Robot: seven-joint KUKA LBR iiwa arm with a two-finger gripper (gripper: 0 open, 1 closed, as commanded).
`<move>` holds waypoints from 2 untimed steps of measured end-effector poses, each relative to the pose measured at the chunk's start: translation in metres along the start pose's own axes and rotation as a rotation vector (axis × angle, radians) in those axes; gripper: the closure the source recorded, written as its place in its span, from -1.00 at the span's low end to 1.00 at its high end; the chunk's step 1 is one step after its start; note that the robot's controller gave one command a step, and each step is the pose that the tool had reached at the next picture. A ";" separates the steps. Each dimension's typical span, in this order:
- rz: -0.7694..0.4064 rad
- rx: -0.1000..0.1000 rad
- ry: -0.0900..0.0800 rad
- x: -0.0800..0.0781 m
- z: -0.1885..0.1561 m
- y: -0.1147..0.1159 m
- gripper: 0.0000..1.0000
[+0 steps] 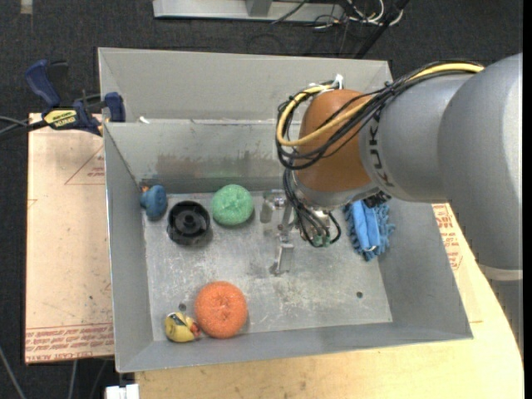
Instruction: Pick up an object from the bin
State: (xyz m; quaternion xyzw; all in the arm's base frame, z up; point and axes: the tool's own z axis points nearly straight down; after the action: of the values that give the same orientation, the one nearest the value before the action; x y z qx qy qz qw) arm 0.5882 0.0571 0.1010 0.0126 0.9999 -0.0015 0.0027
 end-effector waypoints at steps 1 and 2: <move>-0.009 -0.008 -0.003 0.019 0.015 0.031 -1.00; -0.126 -0.004 -0.001 0.034 0.019 0.055 -1.00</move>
Offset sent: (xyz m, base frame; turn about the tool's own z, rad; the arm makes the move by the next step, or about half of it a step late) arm -0.0484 0.0849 -0.0214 -0.0157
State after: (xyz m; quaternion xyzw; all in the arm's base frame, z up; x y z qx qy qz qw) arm 0.5554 0.1131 0.0815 -0.0505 0.9987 0.0001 0.0030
